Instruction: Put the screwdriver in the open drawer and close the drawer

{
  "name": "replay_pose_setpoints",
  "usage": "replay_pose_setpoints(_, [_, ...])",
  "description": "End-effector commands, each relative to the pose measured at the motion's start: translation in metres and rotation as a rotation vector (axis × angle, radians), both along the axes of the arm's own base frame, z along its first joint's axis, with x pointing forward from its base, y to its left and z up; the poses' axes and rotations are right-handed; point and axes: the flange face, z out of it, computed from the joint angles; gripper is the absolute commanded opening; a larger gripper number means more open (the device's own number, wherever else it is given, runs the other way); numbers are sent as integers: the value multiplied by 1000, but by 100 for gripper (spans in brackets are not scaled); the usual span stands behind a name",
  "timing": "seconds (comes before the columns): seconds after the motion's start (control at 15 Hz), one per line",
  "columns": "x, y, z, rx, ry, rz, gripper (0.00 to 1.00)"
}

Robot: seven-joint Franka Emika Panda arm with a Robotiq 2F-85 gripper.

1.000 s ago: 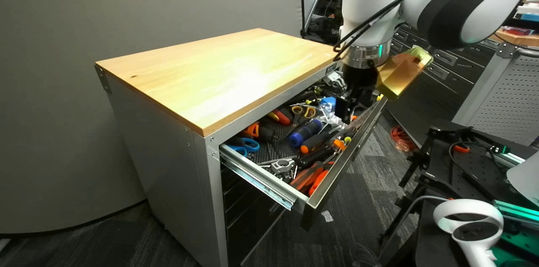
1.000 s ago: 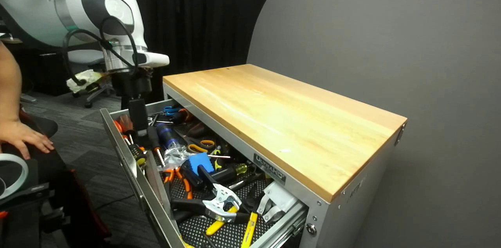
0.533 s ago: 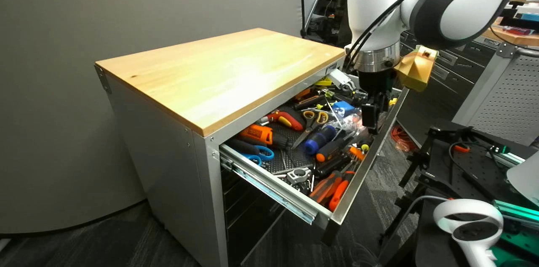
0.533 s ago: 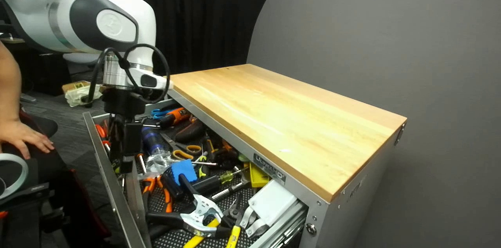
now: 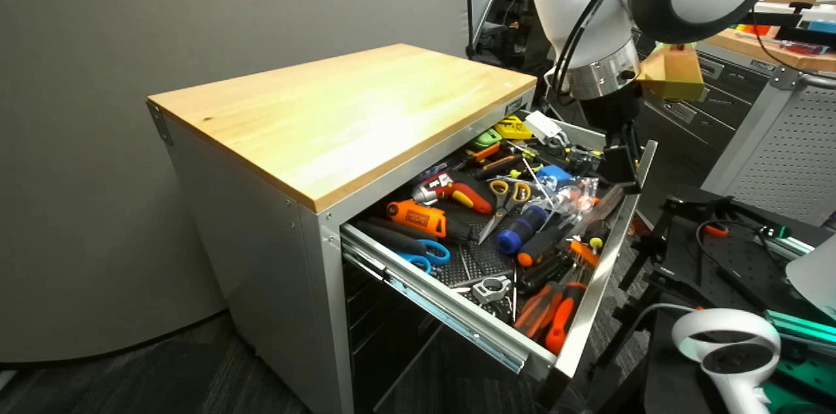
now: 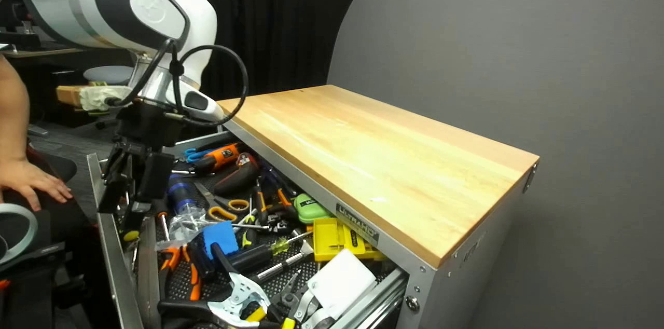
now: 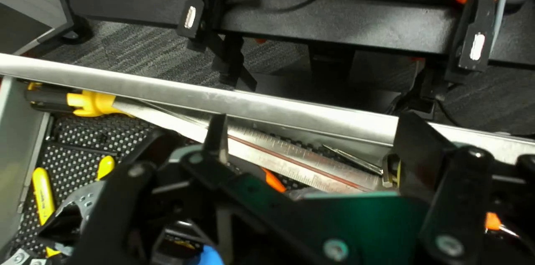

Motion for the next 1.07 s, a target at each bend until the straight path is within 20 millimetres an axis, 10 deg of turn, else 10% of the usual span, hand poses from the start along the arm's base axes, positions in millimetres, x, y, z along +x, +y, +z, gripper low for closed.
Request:
replay_pose_setpoints(0.0, [-10, -6, 2, 0, 153, 39, 100])
replay_pose_setpoints(0.33, [-30, -13, -32, -75, 262, 16, 100])
replay_pose_setpoints(0.4, [-31, -12, -42, -76, 241, -7, 75])
replay_pose_setpoints(1.0, [-13, 12, -80, -51, -88, -198, 11])
